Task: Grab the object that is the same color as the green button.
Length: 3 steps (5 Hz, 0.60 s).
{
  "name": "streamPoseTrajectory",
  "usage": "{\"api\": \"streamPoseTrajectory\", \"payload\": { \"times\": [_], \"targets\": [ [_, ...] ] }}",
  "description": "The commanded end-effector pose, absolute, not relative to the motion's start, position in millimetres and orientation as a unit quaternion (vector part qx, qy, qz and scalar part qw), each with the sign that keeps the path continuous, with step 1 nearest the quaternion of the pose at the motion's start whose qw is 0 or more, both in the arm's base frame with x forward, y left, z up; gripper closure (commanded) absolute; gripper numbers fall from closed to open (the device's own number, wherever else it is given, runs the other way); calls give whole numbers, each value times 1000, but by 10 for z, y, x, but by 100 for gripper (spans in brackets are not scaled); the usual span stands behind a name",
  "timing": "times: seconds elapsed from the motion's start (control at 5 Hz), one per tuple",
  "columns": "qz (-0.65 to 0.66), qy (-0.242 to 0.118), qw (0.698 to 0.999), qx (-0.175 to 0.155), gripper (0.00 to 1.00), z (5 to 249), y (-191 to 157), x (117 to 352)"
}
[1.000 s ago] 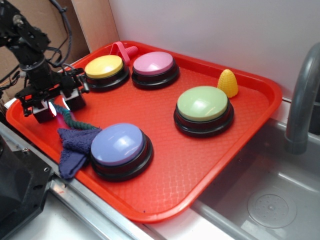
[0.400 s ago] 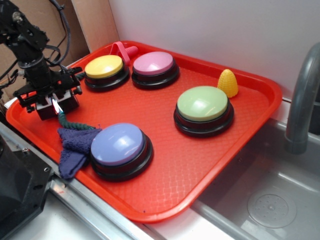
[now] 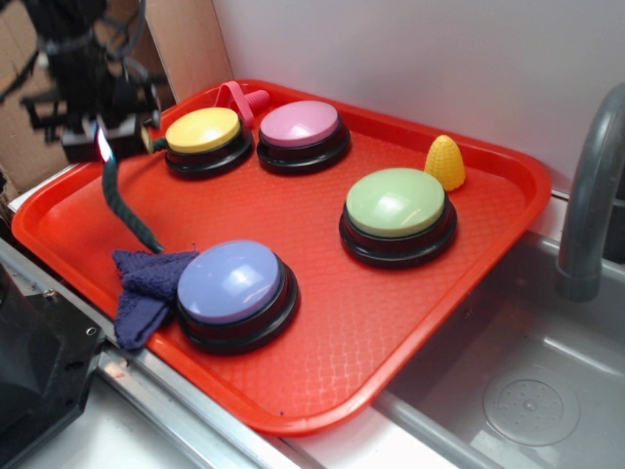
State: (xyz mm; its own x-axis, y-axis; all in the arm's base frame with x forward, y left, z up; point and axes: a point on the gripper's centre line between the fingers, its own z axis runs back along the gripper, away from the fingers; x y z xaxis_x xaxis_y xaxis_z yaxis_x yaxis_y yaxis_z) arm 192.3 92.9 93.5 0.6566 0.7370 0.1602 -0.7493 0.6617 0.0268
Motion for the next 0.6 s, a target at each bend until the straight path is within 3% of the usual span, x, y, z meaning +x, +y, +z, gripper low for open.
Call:
{"api": "streamPoseTrajectory", "payload": {
  "times": [0.0,0.2,0.4],
  "targets": [
    [221,-140,965,20,100,1815,542,2042],
    [173,-146,974,10,100,1922,409,1996],
    [134,-139,981,30,100,1919,362,1999]
  ]
}}
